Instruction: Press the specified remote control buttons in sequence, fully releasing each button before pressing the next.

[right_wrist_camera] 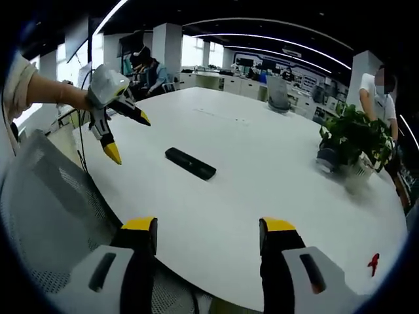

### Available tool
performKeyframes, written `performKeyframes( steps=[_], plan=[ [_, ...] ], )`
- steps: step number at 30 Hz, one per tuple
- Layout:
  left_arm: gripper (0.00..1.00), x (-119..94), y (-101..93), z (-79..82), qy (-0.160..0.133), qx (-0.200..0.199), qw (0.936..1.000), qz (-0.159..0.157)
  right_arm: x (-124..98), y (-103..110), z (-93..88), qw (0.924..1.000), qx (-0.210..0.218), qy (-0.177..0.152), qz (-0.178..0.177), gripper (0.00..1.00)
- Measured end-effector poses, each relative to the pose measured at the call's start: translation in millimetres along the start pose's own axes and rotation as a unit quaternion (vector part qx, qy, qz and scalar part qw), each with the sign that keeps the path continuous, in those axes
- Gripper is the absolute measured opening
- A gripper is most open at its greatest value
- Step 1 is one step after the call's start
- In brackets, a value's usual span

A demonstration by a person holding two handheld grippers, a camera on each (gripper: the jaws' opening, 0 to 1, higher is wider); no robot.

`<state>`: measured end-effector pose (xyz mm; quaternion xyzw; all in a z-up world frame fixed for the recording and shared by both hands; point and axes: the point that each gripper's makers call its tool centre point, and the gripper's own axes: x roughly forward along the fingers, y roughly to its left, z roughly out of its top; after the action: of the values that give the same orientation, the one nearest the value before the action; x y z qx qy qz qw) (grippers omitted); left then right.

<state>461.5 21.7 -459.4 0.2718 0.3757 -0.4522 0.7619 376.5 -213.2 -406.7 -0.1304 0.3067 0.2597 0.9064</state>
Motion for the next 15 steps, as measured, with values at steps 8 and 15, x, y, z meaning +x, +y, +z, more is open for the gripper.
performKeyframes(
  steps=[8, 15],
  plan=[
    [1.00, 9.2, 2.8, 8.7, -0.002, 0.012, 0.9999, -0.012, 0.5, -0.6, -3.1, 1.0000, 0.002, 0.007, -0.001, 0.64],
    [1.00, 17.7, 4.3, 11.7, 0.010, 0.025, 0.9994, -0.022, 1.2, -2.2, -5.4, 0.9999, 0.006, 0.013, -0.003, 0.64]
  ],
)
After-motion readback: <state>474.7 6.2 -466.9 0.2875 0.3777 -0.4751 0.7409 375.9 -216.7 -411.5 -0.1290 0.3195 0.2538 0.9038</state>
